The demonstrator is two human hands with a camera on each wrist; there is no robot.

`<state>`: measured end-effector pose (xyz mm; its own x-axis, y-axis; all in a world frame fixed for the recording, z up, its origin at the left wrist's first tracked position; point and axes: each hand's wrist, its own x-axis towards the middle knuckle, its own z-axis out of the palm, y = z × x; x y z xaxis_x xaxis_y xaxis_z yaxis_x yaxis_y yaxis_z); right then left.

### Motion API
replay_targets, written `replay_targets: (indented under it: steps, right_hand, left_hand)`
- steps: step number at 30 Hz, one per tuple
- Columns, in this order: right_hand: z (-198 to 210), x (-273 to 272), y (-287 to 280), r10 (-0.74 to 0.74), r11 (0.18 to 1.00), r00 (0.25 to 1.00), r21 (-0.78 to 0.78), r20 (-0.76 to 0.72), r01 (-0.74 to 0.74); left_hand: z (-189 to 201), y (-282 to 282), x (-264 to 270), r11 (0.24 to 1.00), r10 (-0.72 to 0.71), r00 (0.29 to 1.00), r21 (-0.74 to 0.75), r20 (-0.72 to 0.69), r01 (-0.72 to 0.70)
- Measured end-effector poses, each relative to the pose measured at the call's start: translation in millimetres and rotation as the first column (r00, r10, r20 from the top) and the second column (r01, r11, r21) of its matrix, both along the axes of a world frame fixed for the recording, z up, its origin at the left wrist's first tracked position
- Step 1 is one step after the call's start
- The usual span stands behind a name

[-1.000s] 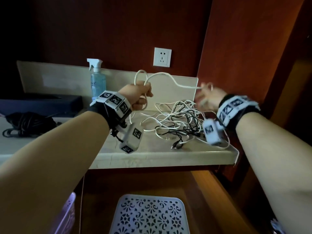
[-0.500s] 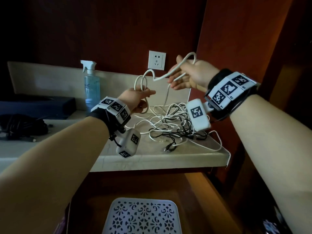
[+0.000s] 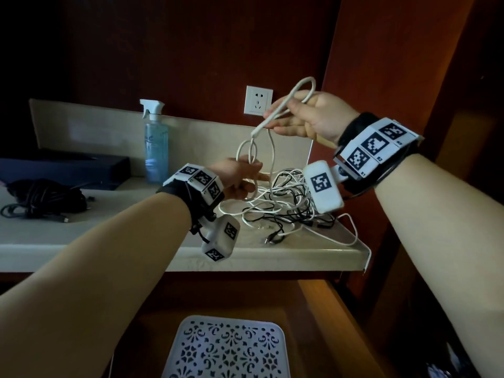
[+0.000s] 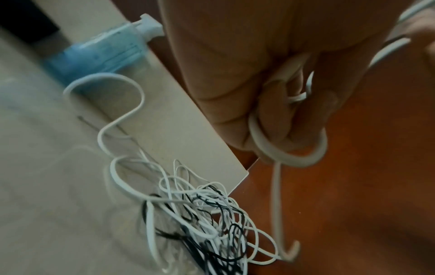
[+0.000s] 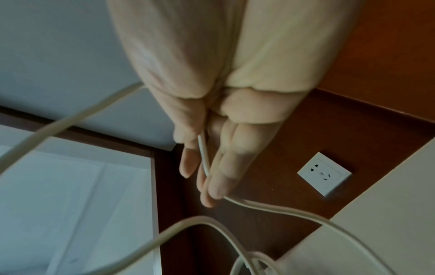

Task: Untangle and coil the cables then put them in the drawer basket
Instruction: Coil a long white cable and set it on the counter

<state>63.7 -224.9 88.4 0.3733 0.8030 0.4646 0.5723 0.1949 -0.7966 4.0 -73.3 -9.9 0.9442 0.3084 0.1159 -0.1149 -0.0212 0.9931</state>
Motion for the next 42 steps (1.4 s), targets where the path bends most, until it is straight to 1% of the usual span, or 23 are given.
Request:
replay_targets:
  steps: [3,5,7,9,10,11,13,14,19,23,25,26,27,28,29,30,31,32,35,38,39,41,42]
  right_hand:
    - [5,3,-6,0.057,0.994,0.997,0.092,-0.060,-0.051]
    - [11,3,-7,0.063,0.987,0.994,0.151,-0.084,-0.050]
    - [12,11,-11,-0.066,0.988,0.997,0.136,-0.045,0.072]
    - [1,30,-21,-0.284,0.959,0.955,0.025,0.092,0.283]
    - [-7,42,-28,-0.376,0.912,0.900,-0.083,0.220,0.401]
    - [-17,55,-34,-0.418,0.823,0.821,-0.219,0.389,0.523]
    - [-40,75,-43,-0.334,0.564,0.671,-0.430,0.662,0.705]
    - [-52,80,-44,-0.289,0.485,0.646,-0.473,0.707,0.735]
    - [-91,96,-13,-0.270,0.461,0.691,-0.540,0.670,0.704]
    - [-104,126,-1,-0.378,0.365,0.582,-0.461,0.720,0.809]
    - [-87,136,3,-0.507,0.400,0.580,-0.422,0.638,0.814]
    - [-71,138,6,-0.579,0.463,0.579,-0.352,0.575,0.813]
    - [-51,135,11,-0.653,0.541,0.556,-0.198,0.515,0.818]
    - [-29,130,16,-0.719,0.609,0.530,0.039,0.450,0.792]
    - [-6,118,20,-0.755,0.646,0.540,0.277,0.373,0.712]
    - [14,106,24,-0.741,0.671,0.586,0.420,0.330,0.612]
    - [29,96,27,-0.702,0.702,0.627,0.475,0.338,0.530]
    - [38,90,29,-0.674,0.732,0.627,0.464,0.391,0.498]
    - [29,91,23,-0.609,0.741,0.500,0.217,0.616,0.635]
    - [-5,104,7,-0.518,0.653,0.466,-0.020,0.717,0.757]
    - [-14,107,1,-0.461,0.596,0.494,-0.155,0.737,0.788]
    - [-29,103,-11,-0.402,0.449,0.624,-0.449,0.671,0.772]
    - [-34,97,-15,-0.393,0.384,0.654,-0.531,0.646,0.755]
  left_hand:
    - [-1,-6,10,0.998,0.052,0.999,-0.027,0.013,-0.052]
    - [0,-10,18,0.994,-0.021,0.999,-0.105,0.044,0.026]
    - [2,-17,24,0.967,-0.156,0.985,-0.190,0.073,0.168]
    - [5,-18,28,0.943,-0.197,0.977,-0.256,0.081,0.212]
    - [8,-16,28,0.930,-0.189,0.979,-0.307,0.081,0.205]
    - [10,-12,28,0.915,-0.176,0.981,-0.353,0.083,0.194]
    - [14,-3,28,0.895,-0.138,0.985,-0.413,0.103,0.169]
    - [16,2,26,0.887,-0.121,0.986,-0.432,0.118,0.160]
    - [22,19,18,0.848,-0.132,0.977,-0.492,0.166,0.198]
    - [26,42,2,0.857,-0.072,0.981,-0.492,0.179,0.152]
    - [24,53,-3,0.884,-0.003,0.988,-0.461,0.157,0.076]
    - [22,58,-5,0.900,0.032,0.990,-0.436,0.134,0.030]
    - [20,61,-5,0.912,0.064,0.992,-0.409,0.110,-0.013]
    - [19,62,-4,0.920,0.090,0.992,-0.389,0.091,-0.048]
    - [18,63,-3,0.923,0.111,0.991,-0.377,0.078,-0.073]
    - [18,63,-2,0.923,0.124,0.990,-0.373,0.069,-0.090]
    - [19,61,0,0.923,0.129,0.990,-0.372,0.062,-0.097]
    - [19,59,1,0.925,0.127,0.991,-0.367,0.049,-0.101]
    - [17,53,5,0.946,0.130,0.990,-0.293,-0.051,-0.139]
    - [14,49,4,0.966,0.162,0.977,-0.179,-0.140,-0.186]
    - [14,48,2,0.970,0.174,0.971,-0.140,-0.166,-0.198]
    - [14,43,-3,0.975,0.187,0.961,-0.080,-0.202,-0.206]
    - [15,39,-6,0.977,0.193,0.958,-0.049,-0.212,-0.208]
